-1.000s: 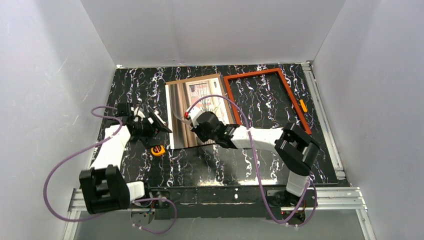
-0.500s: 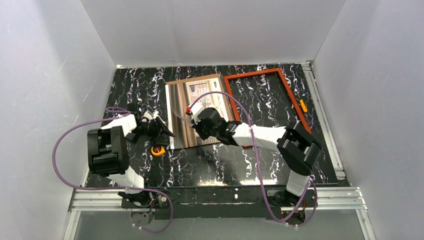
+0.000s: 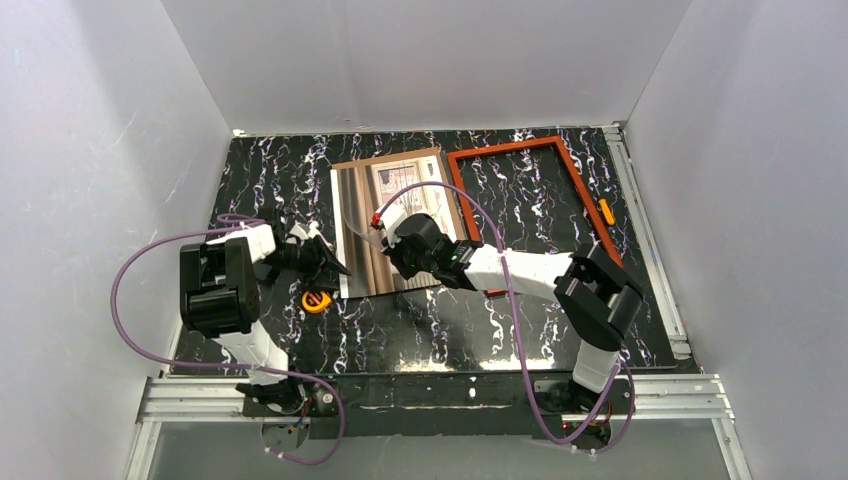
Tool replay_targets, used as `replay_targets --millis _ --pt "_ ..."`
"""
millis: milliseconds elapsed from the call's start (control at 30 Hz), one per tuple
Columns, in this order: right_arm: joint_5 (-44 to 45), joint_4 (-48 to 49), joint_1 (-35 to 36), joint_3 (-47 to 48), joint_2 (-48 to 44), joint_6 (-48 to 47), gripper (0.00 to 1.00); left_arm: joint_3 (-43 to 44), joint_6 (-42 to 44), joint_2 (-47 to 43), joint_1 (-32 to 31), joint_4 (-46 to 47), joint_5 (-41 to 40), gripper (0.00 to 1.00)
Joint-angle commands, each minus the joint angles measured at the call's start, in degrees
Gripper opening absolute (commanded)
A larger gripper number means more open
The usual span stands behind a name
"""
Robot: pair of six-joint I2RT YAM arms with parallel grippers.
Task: Take the photo out of the frame
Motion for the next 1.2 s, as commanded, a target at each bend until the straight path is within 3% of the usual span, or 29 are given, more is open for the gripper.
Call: replay_targets --millis 0,367,600,733,833,900,1167 --pt "-1.59 -0.47 -0.18 2.51 1.51 1.76 0.01 -1.09 -1.63 1.4 0.24 -2.43 4.1 0.44" --pt "-1.66 -0.84 -0.16 3.43 2.27 1.5 0.01 -1.57 -4.36 3.48 0.17 1.28 6.22 0.35" --pt "-1.82 -1.41 -0.16 4.08 2.83 1.67 0.01 -1.42 -4.37 3.97 -0.76 1.29 5.66 0.22" --pt "-1.83 -1.68 -0.17 4.37 2.9 1.67 0.01 -1.27 -4.0 4.35 -1.5 0.94 4.84 0.2" --pt "-1.95 -1.93 -0.16 4.7 3.09 1.76 0.01 -1.18 -3.73 4.56 -1.88 0.42 3.88 0.13" --pt "-2.09 -2.26 -0.21 4.94 3.27 1.92 0.01 -1.29 -3.19 3.69 -2.01 -0.04 2.79 0.03" --pt "-0.09 -4.63 0.1 6.14 3.73 1.16 0.01 2.29 -0.1 -3.29 -2.78 -14.5 -5.75 0.0"
